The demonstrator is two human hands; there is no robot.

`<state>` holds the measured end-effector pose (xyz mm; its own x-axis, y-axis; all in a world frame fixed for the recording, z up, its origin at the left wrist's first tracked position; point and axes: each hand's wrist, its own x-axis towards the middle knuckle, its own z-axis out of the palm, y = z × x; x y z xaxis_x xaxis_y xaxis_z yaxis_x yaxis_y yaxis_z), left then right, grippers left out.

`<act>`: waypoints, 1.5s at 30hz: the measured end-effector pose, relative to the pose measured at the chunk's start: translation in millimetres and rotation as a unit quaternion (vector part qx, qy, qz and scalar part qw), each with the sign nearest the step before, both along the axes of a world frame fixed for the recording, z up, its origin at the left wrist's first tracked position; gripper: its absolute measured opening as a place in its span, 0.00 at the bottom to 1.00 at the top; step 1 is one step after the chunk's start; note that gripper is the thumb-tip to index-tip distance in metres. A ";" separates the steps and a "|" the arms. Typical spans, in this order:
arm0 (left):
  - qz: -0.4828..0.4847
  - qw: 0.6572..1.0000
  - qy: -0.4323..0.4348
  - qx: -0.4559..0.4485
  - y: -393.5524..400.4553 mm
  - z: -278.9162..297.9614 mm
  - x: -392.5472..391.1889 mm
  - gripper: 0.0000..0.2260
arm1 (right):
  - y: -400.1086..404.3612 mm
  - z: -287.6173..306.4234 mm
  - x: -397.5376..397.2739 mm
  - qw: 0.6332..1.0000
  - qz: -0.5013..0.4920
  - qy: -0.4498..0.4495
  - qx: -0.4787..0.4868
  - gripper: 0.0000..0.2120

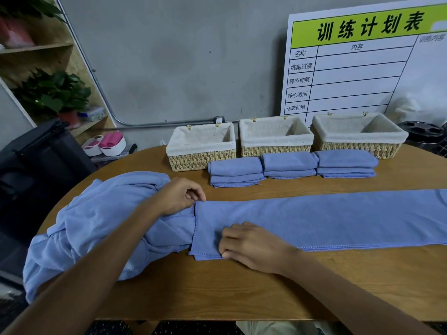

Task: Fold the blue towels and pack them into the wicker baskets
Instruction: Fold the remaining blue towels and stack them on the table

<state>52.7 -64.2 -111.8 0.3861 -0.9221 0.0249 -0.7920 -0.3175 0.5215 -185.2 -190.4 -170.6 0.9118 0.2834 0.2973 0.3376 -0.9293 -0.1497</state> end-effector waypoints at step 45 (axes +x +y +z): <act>0.045 0.978 -0.134 0.154 -100.3 -51.8 -178.8 0.33 | -157.8 -9.5 -114.7 0.898 -0.405 0.166 0.039 0.38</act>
